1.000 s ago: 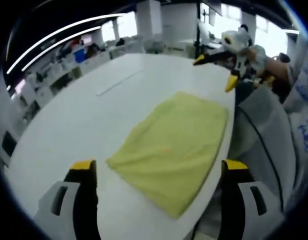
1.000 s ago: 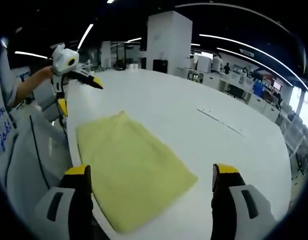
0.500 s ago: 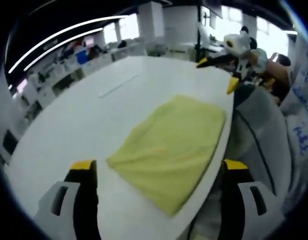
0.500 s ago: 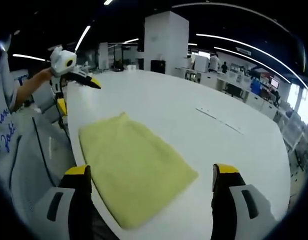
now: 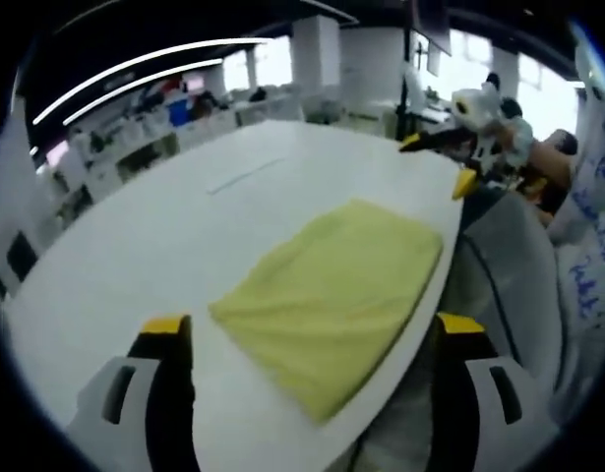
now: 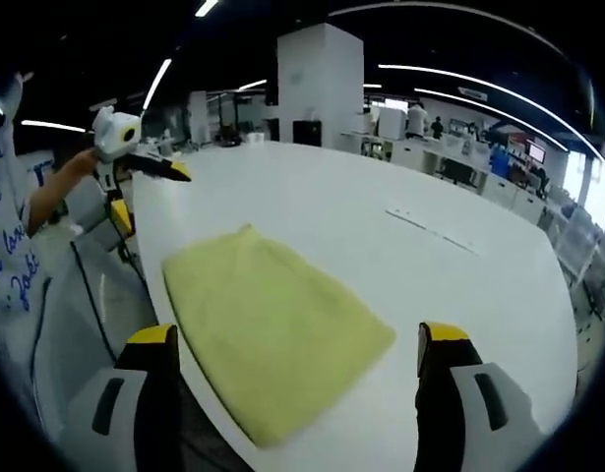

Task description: Fold the garment on the visible template until the final outline fits inside the template.

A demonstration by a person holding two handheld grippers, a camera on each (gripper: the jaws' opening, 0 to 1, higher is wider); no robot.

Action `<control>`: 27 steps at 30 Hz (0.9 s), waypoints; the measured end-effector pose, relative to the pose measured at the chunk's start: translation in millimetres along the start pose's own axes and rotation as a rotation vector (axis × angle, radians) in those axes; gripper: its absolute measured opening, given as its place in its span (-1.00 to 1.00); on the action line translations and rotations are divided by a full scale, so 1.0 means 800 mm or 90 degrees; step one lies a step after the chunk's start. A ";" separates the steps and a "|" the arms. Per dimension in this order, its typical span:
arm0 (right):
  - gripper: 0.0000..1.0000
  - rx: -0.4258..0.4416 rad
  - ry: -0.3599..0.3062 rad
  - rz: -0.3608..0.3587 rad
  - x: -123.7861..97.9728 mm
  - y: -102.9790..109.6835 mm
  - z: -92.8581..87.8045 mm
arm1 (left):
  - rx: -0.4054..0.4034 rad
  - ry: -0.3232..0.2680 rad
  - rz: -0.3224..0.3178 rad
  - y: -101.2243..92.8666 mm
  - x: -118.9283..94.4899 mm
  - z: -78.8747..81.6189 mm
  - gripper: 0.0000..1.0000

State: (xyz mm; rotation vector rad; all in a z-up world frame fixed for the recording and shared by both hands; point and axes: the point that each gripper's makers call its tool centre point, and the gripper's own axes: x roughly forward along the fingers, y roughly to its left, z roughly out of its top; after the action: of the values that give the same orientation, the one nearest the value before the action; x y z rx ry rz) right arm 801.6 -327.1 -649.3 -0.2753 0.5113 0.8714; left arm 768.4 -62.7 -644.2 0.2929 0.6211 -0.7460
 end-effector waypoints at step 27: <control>1.00 -0.011 -0.008 -0.031 -0.039 0.026 0.006 | -0.022 -0.025 0.038 -0.028 -0.037 0.014 0.88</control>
State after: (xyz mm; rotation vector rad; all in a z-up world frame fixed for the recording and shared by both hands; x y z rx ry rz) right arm 770.2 -333.1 -629.1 -0.2965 0.4836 0.8307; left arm 739.9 -67.5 -617.9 0.2636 0.5844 -0.6824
